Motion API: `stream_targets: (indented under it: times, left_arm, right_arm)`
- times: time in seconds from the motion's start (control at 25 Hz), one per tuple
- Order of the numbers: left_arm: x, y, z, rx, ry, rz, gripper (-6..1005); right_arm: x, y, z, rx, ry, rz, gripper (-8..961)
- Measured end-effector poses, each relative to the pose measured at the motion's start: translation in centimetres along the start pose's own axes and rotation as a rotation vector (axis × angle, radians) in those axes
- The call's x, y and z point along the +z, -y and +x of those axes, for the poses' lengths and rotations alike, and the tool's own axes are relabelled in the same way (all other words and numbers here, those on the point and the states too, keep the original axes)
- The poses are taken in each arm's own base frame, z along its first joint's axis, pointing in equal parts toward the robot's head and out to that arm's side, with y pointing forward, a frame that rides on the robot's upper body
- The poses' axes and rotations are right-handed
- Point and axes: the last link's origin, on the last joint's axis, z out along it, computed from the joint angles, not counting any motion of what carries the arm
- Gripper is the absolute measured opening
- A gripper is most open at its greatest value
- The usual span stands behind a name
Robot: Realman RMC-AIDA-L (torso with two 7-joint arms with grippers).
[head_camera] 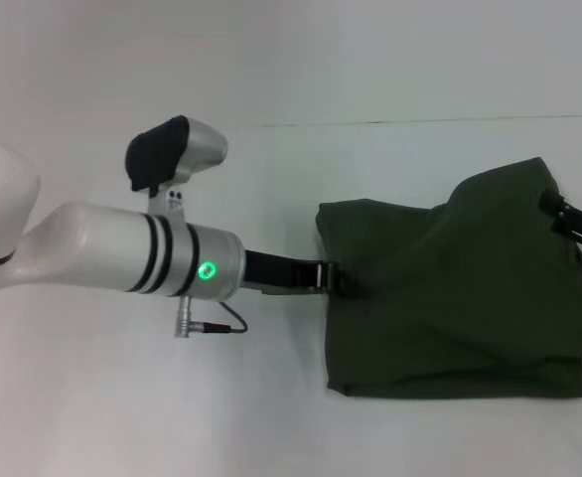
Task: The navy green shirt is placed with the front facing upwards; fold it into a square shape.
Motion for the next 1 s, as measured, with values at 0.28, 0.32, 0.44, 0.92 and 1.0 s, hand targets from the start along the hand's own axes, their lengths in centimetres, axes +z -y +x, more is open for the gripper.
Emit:
stream_targets:
  times: [0.28,0.32,0.44,0.92,1.0]
  left_arm:
    - [-3.6,1.5,-0.3,-0.006,-0.080,-0.025,99]
    - [-4.1,1.8,-0.4,-0.014,-0.093,-0.026,99]
    - [-5.9,3.0,-0.7,-0.045,-0.136,-0.023,99]
    - [-9.9,6.6,-1.8,-0.092,-0.152,0.061,99]
    - [-10.0,6.6,-1.7,-0.084,-0.150,0.067,99]
  right_arm:
    - [0.6,-0.2,-0.1,0.006,0.003,-0.006,906]
    - [0.7,-0.2,0.0,0.010,0.003,-0.008,906]
    - [1.1,-0.4,0.1,0.014,-0.003,-0.009,906]
    - [2.4,-0.9,0.4,0.036,-0.012,-0.024,905]
    - [2.7,-1.1,0.4,0.038,-0.014,-0.029,905]
